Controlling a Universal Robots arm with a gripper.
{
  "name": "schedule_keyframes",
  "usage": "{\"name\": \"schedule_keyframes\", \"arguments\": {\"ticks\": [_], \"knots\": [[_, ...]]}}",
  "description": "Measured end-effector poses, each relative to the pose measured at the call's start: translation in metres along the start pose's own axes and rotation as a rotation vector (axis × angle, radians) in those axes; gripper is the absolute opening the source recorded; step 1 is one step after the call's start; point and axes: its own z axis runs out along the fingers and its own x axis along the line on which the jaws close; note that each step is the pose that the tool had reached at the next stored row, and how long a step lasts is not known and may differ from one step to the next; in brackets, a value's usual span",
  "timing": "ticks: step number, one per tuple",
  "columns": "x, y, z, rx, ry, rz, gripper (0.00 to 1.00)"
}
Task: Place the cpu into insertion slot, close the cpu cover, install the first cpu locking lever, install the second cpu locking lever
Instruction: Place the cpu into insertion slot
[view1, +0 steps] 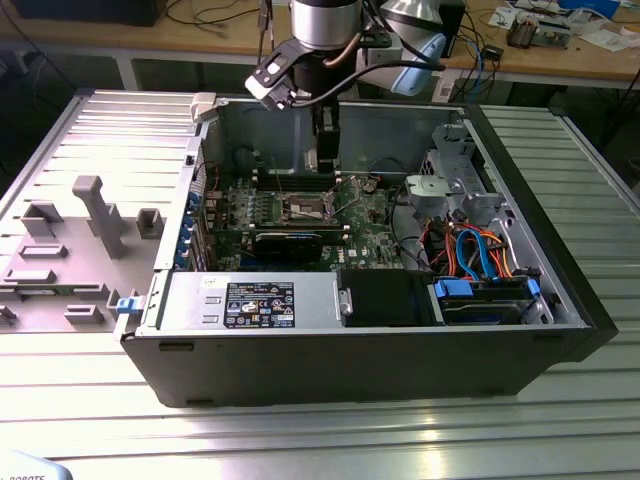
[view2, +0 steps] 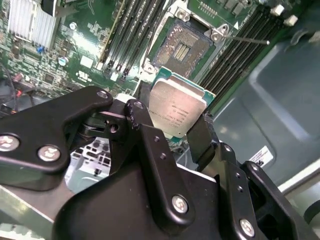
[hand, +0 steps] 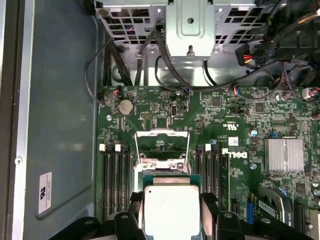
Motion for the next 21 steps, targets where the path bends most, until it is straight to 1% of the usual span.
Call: {"name": "schedule_keyframes", "arguments": {"ticks": [5, 8, 10, 12, 15, 18, 19, 21], "knots": [[-0.0002, -0.0028, 0.0105, 0.0010, 0.0030, -0.042, 0.54], [-0.0003, -0.0035, 0.0143, 0.0015, 0.0039, -0.056, 0.54], [-0.0003, -0.0043, 0.0189, 0.0017, 0.0048, -0.067, 0.54], [-0.0004, -0.0046, 0.0218, 0.0019, 0.0053, -0.074, 0.54], [-0.0006, -0.0056, 0.0314, 0.0022, 0.0063, -0.088, 0.54], [-0.0006, -0.0062, 0.0414, 0.0023, 0.0065, -0.090, 0.54], [-0.0002, -0.0065, 0.0444, 0.0021, 0.0060, -0.083, 0.54], [-0.0001, -0.0070, 0.0510, 0.0012, 0.0031, -0.043, 0.54]]}}
